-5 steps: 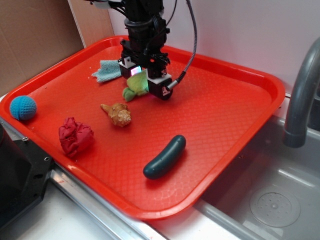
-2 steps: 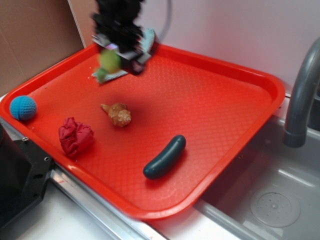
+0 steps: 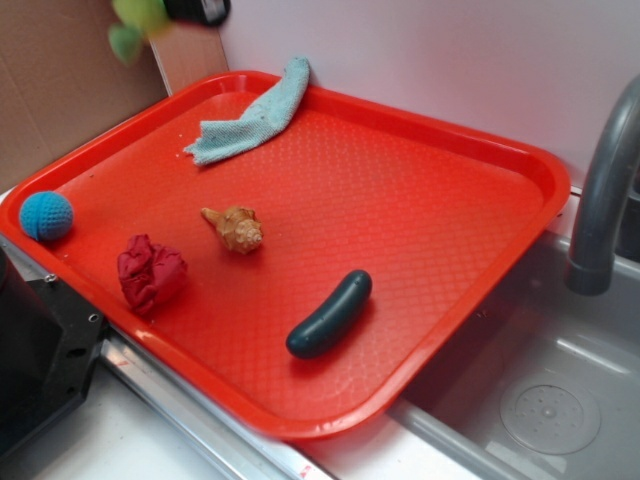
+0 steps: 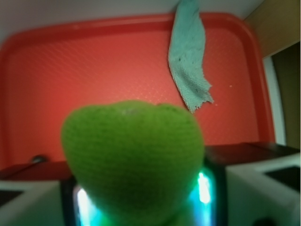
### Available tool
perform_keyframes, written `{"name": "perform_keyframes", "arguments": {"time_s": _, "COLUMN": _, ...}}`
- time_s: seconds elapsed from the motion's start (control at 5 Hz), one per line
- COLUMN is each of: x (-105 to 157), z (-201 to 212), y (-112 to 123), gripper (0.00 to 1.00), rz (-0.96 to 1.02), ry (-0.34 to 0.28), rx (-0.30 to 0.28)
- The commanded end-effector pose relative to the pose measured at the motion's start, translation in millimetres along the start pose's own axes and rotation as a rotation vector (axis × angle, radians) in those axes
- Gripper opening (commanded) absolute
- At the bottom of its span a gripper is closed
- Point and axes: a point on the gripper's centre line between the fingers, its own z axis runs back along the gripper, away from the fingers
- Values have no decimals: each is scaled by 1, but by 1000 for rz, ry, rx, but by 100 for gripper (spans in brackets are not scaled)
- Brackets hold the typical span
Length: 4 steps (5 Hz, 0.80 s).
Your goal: Grab the green animal.
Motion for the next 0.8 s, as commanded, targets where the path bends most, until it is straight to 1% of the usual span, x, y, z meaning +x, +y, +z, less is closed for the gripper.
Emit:
{"name": "perform_keyframes", "arguments": {"time_s": 0.0, "x": 3, "z": 47, "y": 8, "gripper": 0, "rz": 55, "ry": -37, "rx": -60}}
{"name": "perform_keyframes", "arguments": {"time_s": 0.4, "x": 7, "z": 39, "y": 14, "gripper": 0, "rz": 93, "ry": -18, "rx": -14}}
{"name": "perform_keyframes", "arguments": {"time_s": 0.6, "x": 7, "z": 39, "y": 15, "gripper": 0, "rz": 102, "ry": -20, "rx": -14}}
